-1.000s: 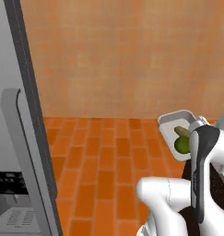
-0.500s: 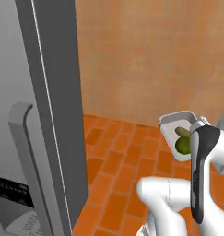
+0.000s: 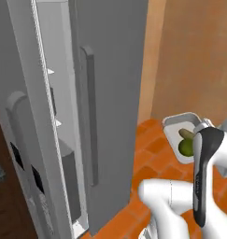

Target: Take the meat container that has the fish and place it on the second highest rack of the freezer. Then take the vegetable container that has the lime and potato and place it on the highest rack of the freezer.

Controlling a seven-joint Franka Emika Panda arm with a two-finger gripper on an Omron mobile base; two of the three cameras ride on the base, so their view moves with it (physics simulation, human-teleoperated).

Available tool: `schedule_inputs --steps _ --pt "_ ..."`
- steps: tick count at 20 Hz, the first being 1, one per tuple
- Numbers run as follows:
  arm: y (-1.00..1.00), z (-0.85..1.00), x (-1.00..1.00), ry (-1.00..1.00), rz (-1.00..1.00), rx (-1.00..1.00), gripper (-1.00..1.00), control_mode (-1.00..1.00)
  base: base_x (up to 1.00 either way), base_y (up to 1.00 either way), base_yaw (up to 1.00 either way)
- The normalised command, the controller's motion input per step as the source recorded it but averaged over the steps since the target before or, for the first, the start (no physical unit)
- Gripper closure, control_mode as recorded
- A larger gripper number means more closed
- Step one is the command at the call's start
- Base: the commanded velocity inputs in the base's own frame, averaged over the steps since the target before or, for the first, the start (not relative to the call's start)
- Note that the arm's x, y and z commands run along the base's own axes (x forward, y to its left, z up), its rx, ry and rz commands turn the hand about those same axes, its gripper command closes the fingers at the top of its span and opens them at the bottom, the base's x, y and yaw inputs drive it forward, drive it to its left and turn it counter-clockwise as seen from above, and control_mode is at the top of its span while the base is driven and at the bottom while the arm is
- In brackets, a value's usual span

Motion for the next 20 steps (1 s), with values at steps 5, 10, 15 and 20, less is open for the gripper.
schedule_inputs --steps 5,10,15,20 --pt "0.00 0.00 0.00 0.00 0.00 0.00 1.00 1.00 0.29 0.00 0.87" --pt "0.00 0.00 0.00 0.00 0.00 0.00 1.00 1.00 0.55 -0.02 0.83" --pt "0.00 0.00 0.00 0.00 0.00 0.00 1.00 1.00 0.68 0.00 0.75" --pt "0.00 0.00 0.00 0.00 0.00 0.00 1.00 1.00 0.23 0.20 0.27"
